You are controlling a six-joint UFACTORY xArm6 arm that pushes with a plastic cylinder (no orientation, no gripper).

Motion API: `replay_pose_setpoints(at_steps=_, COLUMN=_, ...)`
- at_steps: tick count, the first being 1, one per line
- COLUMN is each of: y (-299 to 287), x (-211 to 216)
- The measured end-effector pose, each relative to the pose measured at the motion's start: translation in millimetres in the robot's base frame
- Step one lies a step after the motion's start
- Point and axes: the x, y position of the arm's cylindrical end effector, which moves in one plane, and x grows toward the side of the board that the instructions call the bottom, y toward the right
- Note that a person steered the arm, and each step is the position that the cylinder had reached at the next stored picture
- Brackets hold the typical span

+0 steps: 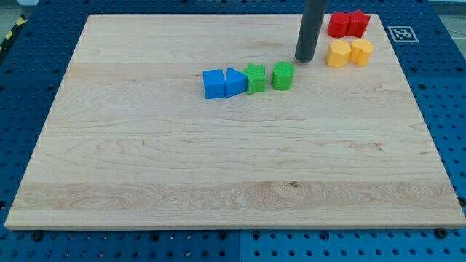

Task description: Locate your arm below the yellow hexagon

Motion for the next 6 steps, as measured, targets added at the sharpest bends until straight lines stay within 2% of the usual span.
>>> replay_pose_setpoints(at_steps=2, y=0.0, x=29.5)
replay_pose_setpoints(at_steps=6, y=-27.6, x=39.2)
